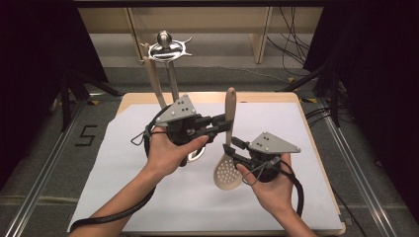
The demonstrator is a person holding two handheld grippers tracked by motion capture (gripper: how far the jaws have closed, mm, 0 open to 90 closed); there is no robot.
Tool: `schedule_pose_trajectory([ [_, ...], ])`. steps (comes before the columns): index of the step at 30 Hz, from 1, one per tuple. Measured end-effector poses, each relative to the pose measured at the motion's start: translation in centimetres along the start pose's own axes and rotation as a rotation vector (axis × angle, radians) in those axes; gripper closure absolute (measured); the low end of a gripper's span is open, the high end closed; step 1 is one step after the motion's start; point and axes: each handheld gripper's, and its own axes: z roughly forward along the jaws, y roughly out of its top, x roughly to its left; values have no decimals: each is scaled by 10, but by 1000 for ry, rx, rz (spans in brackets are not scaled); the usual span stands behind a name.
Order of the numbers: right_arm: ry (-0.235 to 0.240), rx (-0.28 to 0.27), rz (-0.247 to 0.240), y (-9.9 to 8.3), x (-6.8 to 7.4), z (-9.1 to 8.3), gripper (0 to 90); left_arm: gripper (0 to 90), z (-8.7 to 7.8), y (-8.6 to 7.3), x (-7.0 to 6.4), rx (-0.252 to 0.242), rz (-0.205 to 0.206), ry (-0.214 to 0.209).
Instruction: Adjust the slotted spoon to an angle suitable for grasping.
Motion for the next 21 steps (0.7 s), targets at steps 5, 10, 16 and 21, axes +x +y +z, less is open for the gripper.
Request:
schedule_pose_trajectory([
  [5,-5,-3,-18,5,-3,-3,632,752,-1,0,1,5,3,-11],
  [10,-10,1,-26,7,-4,-1,661,752,-2,-2,2,10,-2,-22],
  [16,13,26,-6,8,-2,1,731,752,-3,-3,2,10,-4,-23],
  [21,-4,27,-24,11,0,1,782,752,-4,-2,3,5,-5,-24],
])
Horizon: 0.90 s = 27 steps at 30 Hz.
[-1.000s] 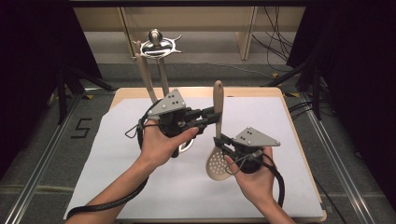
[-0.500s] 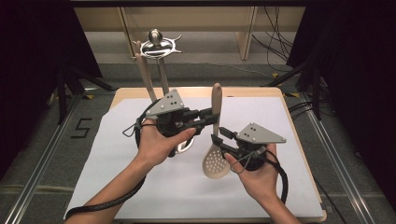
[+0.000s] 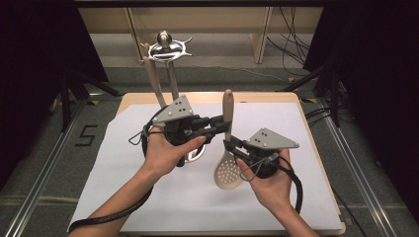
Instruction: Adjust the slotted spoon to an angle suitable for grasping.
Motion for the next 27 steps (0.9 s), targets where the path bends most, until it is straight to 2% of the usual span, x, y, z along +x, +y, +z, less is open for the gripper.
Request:
schedule_pose_trajectory([
  [1,-7,9,12,0,1,-1,783,751,0,0,0,-4,1,1],
  [4,-22,10,8,2,3,1,784,726,1,-1,-1,-22,7,19],
  [5,-45,28,5,3,4,1,785,684,1,-2,-1,-26,9,29],
  [7,-57,44,23,2,6,4,785,612,2,-2,-2,-31,24,49],
  [10,-76,43,38,1,7,6,785,577,4,-5,-2,-33,24,61],
  [13,-83,50,48,2,8,6,785,586,6,-6,-3,-33,24,73],
  [15,-96,51,29,3,8,6,785,596,7,-7,-3,-33,28,73],
  [16,-85,41,33,3,8,7,785,605,8,-7,-4,-33,29,75],
  [17,-100,43,31,4,8,6,785,621,8,-7,-4,-32,32,72],
  [20,-102,44,31,4,8,6,785,661,9,-7,-4,-29,39,71],
  [21,-104,48,55,4,10,5,785,678,9,-7,-4,-29,42,73],
  [22,-106,43,29,4,8,5,784,699,8,-7,-4,-29,44,74],
  [25,-103,42,28,3,8,5,783,744,7,-7,-2,-33,31,55],
  [27,-99,36,16,4,8,5,781,750,6,-6,-2,-33,43,45],
])
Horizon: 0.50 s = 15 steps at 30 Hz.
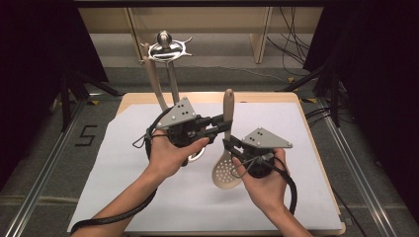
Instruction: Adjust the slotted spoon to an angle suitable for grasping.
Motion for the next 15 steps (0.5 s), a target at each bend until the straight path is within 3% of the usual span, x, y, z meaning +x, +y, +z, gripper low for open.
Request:
schedule_pose_trajectory([
  [1,5,-5,-8,0,0,0,778,751,-1,1,0,0,5,-5],
  [2,19,0,23,0,2,0,762,752,-2,1,0,2,9,-3],
  [5,33,-24,-17,2,4,-2,691,753,-7,3,5,-3,9,1],
  [10,44,-35,-47,-2,1,-12,653,753,-20,2,14,-8,7,13],
  [11,51,-32,-21,-3,0,-14,651,753,-22,2,16,-7,8,16],
  [15,28,-28,-7,-10,-13,-19,651,752,-32,-1,23,-2,10,24],
])
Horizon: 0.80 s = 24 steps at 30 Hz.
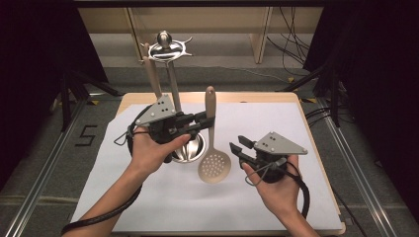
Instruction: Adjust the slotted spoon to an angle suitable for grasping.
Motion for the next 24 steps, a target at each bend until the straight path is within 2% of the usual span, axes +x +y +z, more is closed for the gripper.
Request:
schedule_pose_trajectory([
  [1,-15,-10,-9,-1,-3,0,650,752,-3,-1,2,-2,-1,1],
  [3,-35,1,18,-4,-7,-3,651,752,-7,-1,5,-4,-1,7],
  [4,-34,-2,-10,-6,-12,-4,650,752,-10,-2,6,-4,-2,11],
  [5,-37,-1,27,-7,-13,-4,649,752,-11,-2,7,-4,0,12],
  [6,-55,2,25,-8,-15,-6,648,752,-13,-2,8,-2,3,14],
  [7,-40,8,14,-9,-18,-6,647,752,-15,-2,8,-3,7,13],
  [9,-63,9,27,-13,-22,-7,643,752,-19,-2,9,-5,7,17],
  [10,-58,14,56,-14,-22,-7,641,752,-22,-2,10,-5,5,18],
  [11,-69,24,40,-16,-26,-8,639,752,-24,-2,11,-8,6,21],
  [14,-80,35,71,-20,-30,-8,638,752,-28,-2,12,-11,7,28],
  [16,-92,34,50,-23,-35,-7,636,752,-31,-1,12,-12,11,31],
  [17,-103,32,55,-24,-36,-8,635,752,-32,-1,13,-15,10,37],
  [18,-101,55,93,-26,-35,-8,635,752,-34,0,13,-19,5,40],
  [20,-100,67,109,-28,-38,-8,634,752,-37,0,14,-25,1,45],
  [21,-106,51,82,-30,-43,-7,634,752,-38,-1,15,-25,-1,48],
  [23,-113,70,113,-31,-43,-8,634,752,-40,-1,16,-26,-5,50],
  [24,-110,61,110,-31,-45,-8,633,752,-41,-1,17,-25,-4,50],
])
